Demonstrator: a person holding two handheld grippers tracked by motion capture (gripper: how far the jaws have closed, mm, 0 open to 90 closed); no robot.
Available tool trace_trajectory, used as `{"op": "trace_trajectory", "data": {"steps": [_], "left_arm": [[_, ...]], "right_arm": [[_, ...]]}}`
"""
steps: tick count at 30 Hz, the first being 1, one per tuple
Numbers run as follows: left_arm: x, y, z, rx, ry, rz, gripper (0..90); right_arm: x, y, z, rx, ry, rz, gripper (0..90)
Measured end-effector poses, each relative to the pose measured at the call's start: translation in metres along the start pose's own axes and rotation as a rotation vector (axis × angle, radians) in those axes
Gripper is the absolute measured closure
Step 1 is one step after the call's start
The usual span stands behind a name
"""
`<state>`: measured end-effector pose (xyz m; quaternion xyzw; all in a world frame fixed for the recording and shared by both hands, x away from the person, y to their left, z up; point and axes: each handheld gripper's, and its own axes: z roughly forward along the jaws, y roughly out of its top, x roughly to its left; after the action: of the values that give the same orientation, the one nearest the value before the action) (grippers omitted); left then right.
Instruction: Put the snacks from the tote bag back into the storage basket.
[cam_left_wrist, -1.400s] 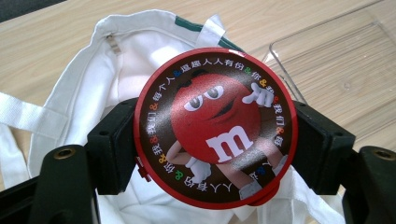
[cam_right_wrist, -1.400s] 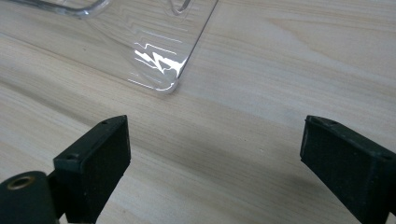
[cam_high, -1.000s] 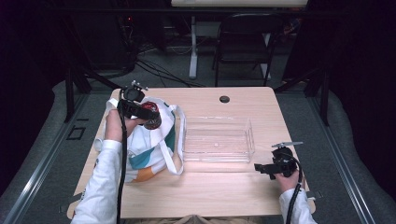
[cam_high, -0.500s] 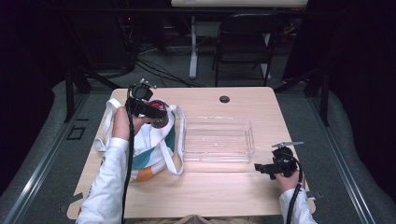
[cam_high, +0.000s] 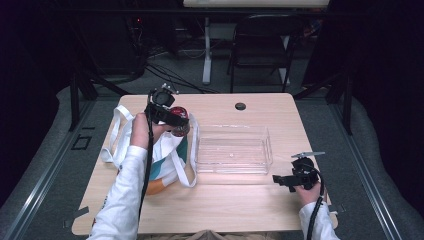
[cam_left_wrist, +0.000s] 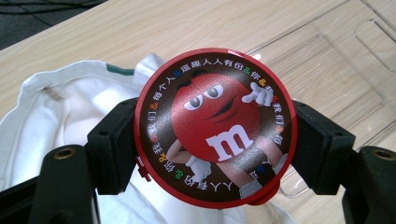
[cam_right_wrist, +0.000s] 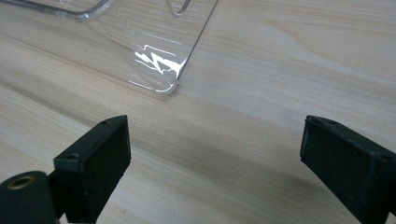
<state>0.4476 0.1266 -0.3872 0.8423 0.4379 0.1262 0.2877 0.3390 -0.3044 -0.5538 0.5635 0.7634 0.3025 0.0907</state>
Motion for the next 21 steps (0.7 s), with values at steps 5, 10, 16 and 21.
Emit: {"op": "trace_trajectory", "data": {"steps": [5,10,16,21], "left_arm": [[-0.005,0.003,0.004,0.002,-0.01,0.01,26.0],[-0.01,0.006,0.008,0.004,-0.019,0.02,26.0],[-0.018,0.009,0.015,0.008,-0.035,0.03,26.0],[-0.026,0.011,0.023,0.013,-0.051,0.042,26.0]], "right_arm": [[0.0,0.0,0.0,0.0,-0.001,0.0,8.4],[0.0,0.0,0.0,-0.001,-0.001,-0.002,8.5],[0.0,0.0,0.0,0.001,0.0,-0.005,8.4],[0.001,0.0,0.0,-0.001,-0.001,-0.003,8.5]]}}
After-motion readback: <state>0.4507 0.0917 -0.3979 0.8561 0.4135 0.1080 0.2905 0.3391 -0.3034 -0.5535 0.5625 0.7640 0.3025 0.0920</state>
